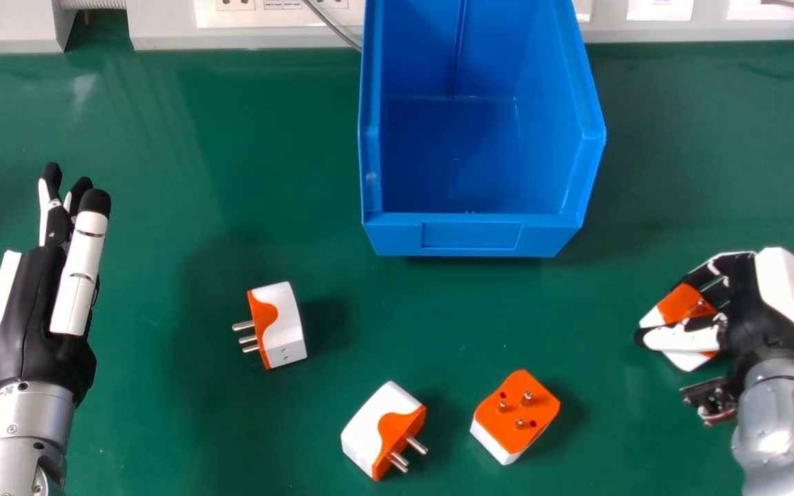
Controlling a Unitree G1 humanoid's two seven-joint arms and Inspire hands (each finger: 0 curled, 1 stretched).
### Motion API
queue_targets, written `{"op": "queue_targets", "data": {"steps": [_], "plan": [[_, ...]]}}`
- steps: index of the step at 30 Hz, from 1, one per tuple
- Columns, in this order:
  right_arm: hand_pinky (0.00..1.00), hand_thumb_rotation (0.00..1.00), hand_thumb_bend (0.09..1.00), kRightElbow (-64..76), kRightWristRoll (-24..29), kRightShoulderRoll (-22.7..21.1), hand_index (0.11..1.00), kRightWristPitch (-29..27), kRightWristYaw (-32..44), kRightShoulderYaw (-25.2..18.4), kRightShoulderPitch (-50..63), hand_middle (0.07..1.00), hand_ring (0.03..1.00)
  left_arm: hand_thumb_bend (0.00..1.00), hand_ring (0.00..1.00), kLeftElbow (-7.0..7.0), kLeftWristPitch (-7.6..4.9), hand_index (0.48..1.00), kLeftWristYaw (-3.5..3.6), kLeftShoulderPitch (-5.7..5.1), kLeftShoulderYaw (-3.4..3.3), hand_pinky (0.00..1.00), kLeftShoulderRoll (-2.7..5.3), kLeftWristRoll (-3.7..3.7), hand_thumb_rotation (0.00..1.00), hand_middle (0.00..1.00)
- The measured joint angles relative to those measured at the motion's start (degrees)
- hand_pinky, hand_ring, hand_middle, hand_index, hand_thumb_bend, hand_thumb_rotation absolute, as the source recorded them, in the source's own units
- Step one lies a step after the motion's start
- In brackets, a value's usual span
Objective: Pick all objects and put in blue box
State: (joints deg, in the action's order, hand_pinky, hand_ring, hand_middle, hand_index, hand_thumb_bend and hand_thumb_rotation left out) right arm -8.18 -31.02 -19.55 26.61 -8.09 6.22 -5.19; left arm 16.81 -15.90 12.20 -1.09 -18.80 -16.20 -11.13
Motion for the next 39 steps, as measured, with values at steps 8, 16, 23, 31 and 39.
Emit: {"op": "queue_targets", "data": {"steps": [8,16,23,31,39], "plan": [[0.36,0.00,0.495,8.5,-0.4,0.3,0.496,0.0,-0.5,-1.0,2.6,0.509,0.463,0.52,1.00,0.13,0.05,1.000,0.00,0.08,0.01,1.00,-0.07,0.00,0.85,1.00],[0.36,0.00,0.495,17.5,-0.6,0.8,0.498,-0.1,-0.5,-2.1,5.9,0.508,0.460,0.52,1.00,0.60,0.12,1.000,-0.07,0.35,0.01,1.00,-0.11,0.08,0.84,1.00],[0.36,0.00,0.495,24.9,-0.5,2.5,0.498,-1.4,0.2,-2.0,9.7,0.507,0.459,0.52,1.00,1.27,0.10,1.000,-0.22,0.88,0.03,1.00,-0.17,0.29,0.84,1.00],[0.33,0.00,0.491,30.9,-1.1,4.1,0.512,-2.5,2.3,1.3,13.9,0.486,0.428,0.52,1.00,1.52,0.08,1.000,-0.23,1.30,0.07,1.00,-0.18,0.36,0.83,1.00],[0.32,0.00,0.491,35.7,-2.8,5.0,0.515,-3.1,6.4,5.9,14.5,0.484,0.425,0.52,1.00,2.17,-0.02,1.000,-0.17,1.70,0.14,1.00,-0.30,0.52,0.83,1.00]]}}
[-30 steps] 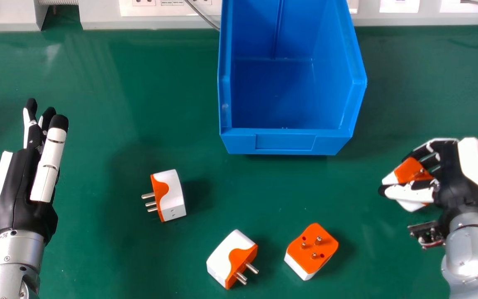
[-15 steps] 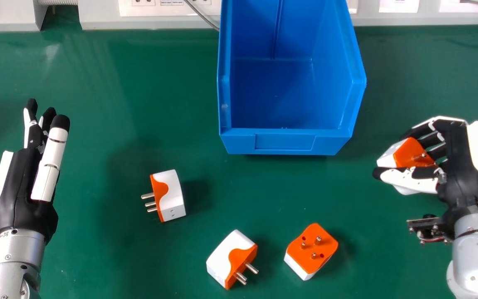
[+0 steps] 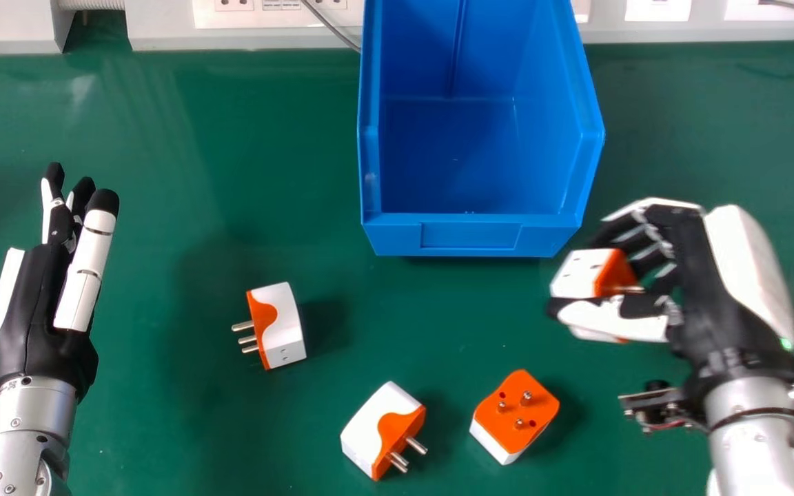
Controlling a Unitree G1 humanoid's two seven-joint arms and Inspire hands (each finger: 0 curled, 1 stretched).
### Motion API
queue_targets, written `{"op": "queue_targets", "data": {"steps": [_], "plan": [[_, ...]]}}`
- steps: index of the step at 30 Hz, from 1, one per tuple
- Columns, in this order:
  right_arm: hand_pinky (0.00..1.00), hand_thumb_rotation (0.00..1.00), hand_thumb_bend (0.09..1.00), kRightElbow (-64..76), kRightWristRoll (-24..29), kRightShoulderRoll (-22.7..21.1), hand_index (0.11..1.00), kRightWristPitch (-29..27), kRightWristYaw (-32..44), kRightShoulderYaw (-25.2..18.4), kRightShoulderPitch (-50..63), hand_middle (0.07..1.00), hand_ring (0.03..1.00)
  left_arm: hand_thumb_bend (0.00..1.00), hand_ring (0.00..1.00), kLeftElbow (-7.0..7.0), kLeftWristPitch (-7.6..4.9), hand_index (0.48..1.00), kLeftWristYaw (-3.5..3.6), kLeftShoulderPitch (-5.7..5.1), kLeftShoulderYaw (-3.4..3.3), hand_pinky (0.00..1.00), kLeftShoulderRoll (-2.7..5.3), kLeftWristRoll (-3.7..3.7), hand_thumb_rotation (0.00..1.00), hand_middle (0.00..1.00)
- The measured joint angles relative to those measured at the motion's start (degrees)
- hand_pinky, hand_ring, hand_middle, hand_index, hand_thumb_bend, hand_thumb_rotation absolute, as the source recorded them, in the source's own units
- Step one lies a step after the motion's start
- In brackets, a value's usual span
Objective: Pick all objects and put in blue box
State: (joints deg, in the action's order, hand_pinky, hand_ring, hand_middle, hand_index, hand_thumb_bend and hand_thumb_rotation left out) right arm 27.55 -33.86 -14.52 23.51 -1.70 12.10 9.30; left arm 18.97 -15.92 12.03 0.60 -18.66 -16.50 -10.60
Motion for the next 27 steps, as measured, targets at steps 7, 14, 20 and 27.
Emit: {"op": "queue_targets", "data": {"steps": [7,14,20,27], "plan": [[0.32,0.00,0.491,0.0,-0.5,1.2,0.517,-0.7,2.3,2.5,-3.6,0.479,0.420,0.52,1.00,0.03,-0.07,1.000,-0.02,0.04,0.11,1.00,0.00,0.05,0.83,1.00],[0.33,0.00,0.491,-3.1,-1.4,2.8,0.519,-1.9,2.6,4.3,-9.5,0.477,0.422,0.52,1.00,0.07,-0.09,1.000,-0.16,0.37,0.25,1.00,0.00,0.55,0.82,1.00],[0.33,0.00,0.491,-5.7,-3.0,4.0,0.521,-1.6,2.8,4.7,-14.7,0.474,0.422,0.52,1.00,0.06,-0.07,1.000,-0.33,0.39,0.28,1.00,0.01,0.76,0.82,1.00],[0.33,0.00,0.492,-10.6,-4.7,4.4,0.514,-1.9,2.8,5.0,-21.5,0.483,0.430,0.52,1.00,0.04,-0.05,1.000,-0.65,0.39,0.31,1.00,0.01,1.16,0.82,1.00]]}}
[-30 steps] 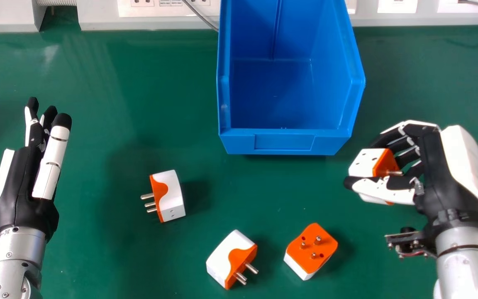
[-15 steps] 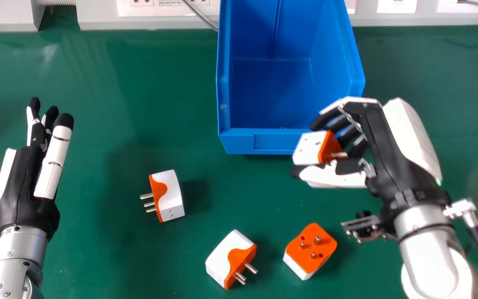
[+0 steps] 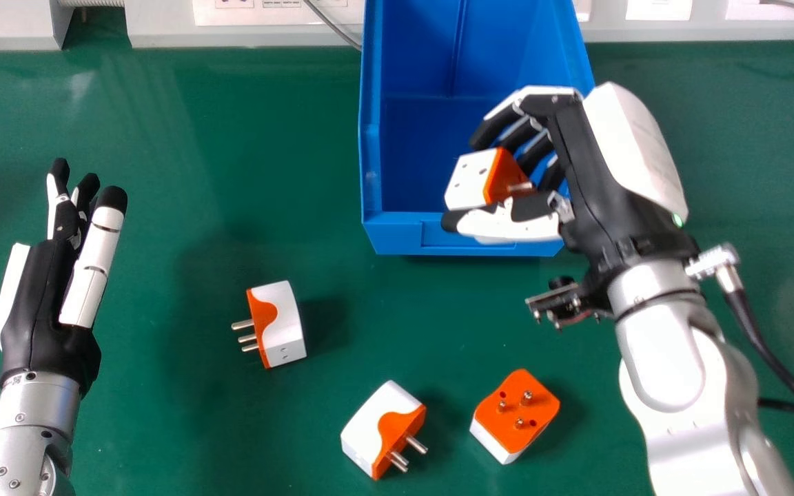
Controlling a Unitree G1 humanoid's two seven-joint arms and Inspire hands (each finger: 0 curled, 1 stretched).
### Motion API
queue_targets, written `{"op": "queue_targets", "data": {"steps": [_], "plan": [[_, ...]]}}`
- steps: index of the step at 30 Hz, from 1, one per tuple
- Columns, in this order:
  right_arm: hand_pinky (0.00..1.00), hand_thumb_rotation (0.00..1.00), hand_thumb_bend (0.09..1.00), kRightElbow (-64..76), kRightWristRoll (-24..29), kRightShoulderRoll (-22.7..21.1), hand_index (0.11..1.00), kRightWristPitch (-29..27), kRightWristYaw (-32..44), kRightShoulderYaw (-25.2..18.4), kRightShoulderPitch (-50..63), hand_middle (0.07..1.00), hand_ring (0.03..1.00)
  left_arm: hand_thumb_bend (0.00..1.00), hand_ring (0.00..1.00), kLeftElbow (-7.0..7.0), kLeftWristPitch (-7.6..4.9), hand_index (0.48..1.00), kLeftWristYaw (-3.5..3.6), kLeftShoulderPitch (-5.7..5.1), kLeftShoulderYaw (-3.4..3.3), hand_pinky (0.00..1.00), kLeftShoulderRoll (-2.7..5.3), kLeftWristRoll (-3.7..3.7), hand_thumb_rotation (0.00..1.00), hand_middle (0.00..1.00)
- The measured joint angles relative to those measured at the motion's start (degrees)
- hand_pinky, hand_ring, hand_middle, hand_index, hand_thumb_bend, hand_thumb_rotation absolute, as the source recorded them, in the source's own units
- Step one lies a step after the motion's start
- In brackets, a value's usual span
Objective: Pick all objects and put in blue box
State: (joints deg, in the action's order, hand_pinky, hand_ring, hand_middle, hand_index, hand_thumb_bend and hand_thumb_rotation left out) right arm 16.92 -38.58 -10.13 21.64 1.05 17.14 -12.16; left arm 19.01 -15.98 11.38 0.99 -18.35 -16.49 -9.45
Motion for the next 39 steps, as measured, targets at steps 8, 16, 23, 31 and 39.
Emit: {"op": "queue_targets", "data": {"steps": [8,16,23,31,39], "plan": [[0.34,0.00,0.493,-9.9,2.0,0.9,0.512,-2.4,-0.4,-1.5,-9.1,0.489,0.436,0.52,1.00,-1.11,0.10,1.000,-0.35,-0.39,0.10,1.00,0.01,0.36,0.81,1.00],[0.35,0.00,0.494,-24.2,2.5,1.3,0.508,-3.2,-2.6,-2.2,-20.1,0.491,0.445,0.53,1.00,-1.24,0.29,1.000,-0.33,-0.61,0.17,1.00,0.02,0.37,0.82,1.00],[0.36,0.00,0.495,-38.5,2.6,2.1,0.501,-2.6,-5.0,-2.0,-30.4,0.491,0.446,0.52,1.00,-1.19,0.28,1.000,-0.25,-0.72,0.09,1.00,0.01,0.35,0.81,1.00],[0.36,0.00,0.495,-59.4,3.1,4.6,0.497,-2.5,-10.4,-1.6,-42.0,0.494,0.449,0.52,1.00,-3.41,0.59,1.000,-0.36,-1.34,0.43,1.00,0.09,0.36,0.81,1.00],[0.36,0.00,0.496,-73.2,3.8,6.4,0.496,-3.0,-14.0,-0.7,-49.1,0.499,0.455,0.52,1.00,-4.22,1.25,1.000,-0.44,-2.11,0.65,1.00,0.21,0.33,0.81,1.00]]}}
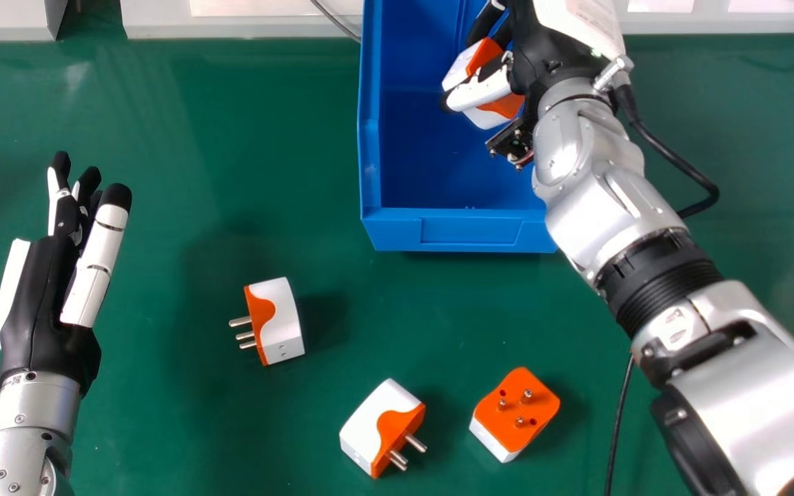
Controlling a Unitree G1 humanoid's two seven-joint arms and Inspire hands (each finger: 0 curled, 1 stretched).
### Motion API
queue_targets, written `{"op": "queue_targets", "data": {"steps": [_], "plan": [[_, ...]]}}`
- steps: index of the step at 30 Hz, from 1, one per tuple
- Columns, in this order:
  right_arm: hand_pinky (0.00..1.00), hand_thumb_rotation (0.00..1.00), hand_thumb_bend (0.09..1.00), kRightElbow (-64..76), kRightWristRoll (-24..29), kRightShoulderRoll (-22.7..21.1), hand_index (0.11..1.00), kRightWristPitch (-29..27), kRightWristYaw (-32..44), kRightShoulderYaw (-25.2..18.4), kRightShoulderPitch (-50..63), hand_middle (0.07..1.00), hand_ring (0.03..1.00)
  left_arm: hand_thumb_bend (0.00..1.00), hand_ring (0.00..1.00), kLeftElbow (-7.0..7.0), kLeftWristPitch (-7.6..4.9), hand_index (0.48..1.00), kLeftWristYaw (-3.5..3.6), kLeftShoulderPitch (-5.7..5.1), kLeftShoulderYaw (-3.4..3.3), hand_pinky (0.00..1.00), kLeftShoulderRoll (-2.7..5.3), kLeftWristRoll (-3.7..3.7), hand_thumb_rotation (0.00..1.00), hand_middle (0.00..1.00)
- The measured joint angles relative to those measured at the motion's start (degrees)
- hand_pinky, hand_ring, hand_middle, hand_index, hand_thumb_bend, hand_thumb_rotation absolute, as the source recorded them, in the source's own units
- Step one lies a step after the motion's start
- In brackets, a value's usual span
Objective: Pick all objects and put in blue box
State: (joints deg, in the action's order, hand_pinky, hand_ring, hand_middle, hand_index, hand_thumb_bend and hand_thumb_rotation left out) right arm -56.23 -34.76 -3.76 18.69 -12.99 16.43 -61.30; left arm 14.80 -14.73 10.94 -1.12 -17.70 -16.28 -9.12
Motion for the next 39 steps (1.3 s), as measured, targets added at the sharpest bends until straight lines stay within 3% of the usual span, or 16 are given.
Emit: {"op": "queue_targets", "data": {"steps": [7,10,17,21,24,25,26,28,31,34,39], "plan": [[0.33,0.00,0.490,-6.6,1.7,1.2,0.525,-0.1,-1.4,0.1,-3.4,0.497,0.436,0.52,1.00,-2.49,1.30,1.000,-0.33,-0.98,0.47,1.00,0.69,-0.01,0.80,1.00],[0.32,0.00,0.488,-8.5,2.5,1.5,0.534,-0.6,-1.7,0.2,-3.9,0.499,0.429,0.52,1.00,-3.90,2.09,1.000,-0.97,-1.40,0.56,1.00,1.46,-0.01,0.79,1.00],[0.33,0.00,0.491,-10.5,3.1,1.8,0.507,-2.4,-1.8,1.4,-4.0,0.519,0.443,0.53,1.00,-4.15,2.48,1.000,-1.25,-1.63,0.59,1.00,1.64,0.08,0.78,1.00],[0.33,0.00,0.490,-10.8,3.3,1.8,0.507,-3.2,-1.8,1.7,-4.0,0.526,0.445,0.54,1.00,-5.85,4.37,1.000,-2.54,-1.94,1.05,1.00,1.65,1.37,0.77,1.00],[0.33,0.00,0.490,-10.8,3.5,1.7,0.519,-3.4,-0.3,1.9,-4.3,0.528,0.447,0.53,1.00,-7.40,5.26,1.000,-3.56,-2.80,1.46,1.00,1.74,2.39,0.77,1.00],[0.33,0.00,0.490,-10.8,3.5,1.7,0.519,-3.6,0.5,2.1,-4.3,0.528,0.447,0.53,1.00,-7.82,5.46,1.000,-3.63,-3.20,1.58,1.00,1.79,2.43,0.77,1.00],[0.36,0.03,0.491,-10.8,3.5,1.6,0.514,-4.0,1.2,2.3,-4.3,0.569,0.486,0.53,1.00,-8.27,5.67,1.000,-3.66,-3.63,1.65,1.00,1.87,2.46,0.78,1.00],[0.49,0.14,0.487,-10.8,3.6,1.5,0.653,-4.5,2.3,2.5,-4.3,0.711,0.643,0.53,1.00,-8.97,6.26,1.000,-3.75,-4.16,1.72,1.00,1.95,2.48,0.78,1.00],[0.54,0.18,0.487,-10.8,3.5,1.1,0.708,-5.6,3.8,2.9,-4.3,0.767,0.704,0.53,1.00,-9.45,6.72,1.000,-4.04,-4.35,1.77,1.00,2.04,2.48,0.78,1.00],[0.68,0.35,0.511,-10.8,3.4,0.8,0.851,-6.0,4.8,3.8,-4.3,0.881,0.848,0.54,1.00,-9.76,6.74,1.000,-4.19,-4.33,1.84,1.00,2.19,2.47,0.79,1.00],[0.77,0.52,0.541,-10.8,3.2,0.4,0.952,-6.6,4.9,4.5,-4.3,0.961,0.951,0.55,1.00,-9.75,6.77,1.000,-4.19,-4.32,2.21,1.00,2.25,2.44,0.79,1.00]]}}
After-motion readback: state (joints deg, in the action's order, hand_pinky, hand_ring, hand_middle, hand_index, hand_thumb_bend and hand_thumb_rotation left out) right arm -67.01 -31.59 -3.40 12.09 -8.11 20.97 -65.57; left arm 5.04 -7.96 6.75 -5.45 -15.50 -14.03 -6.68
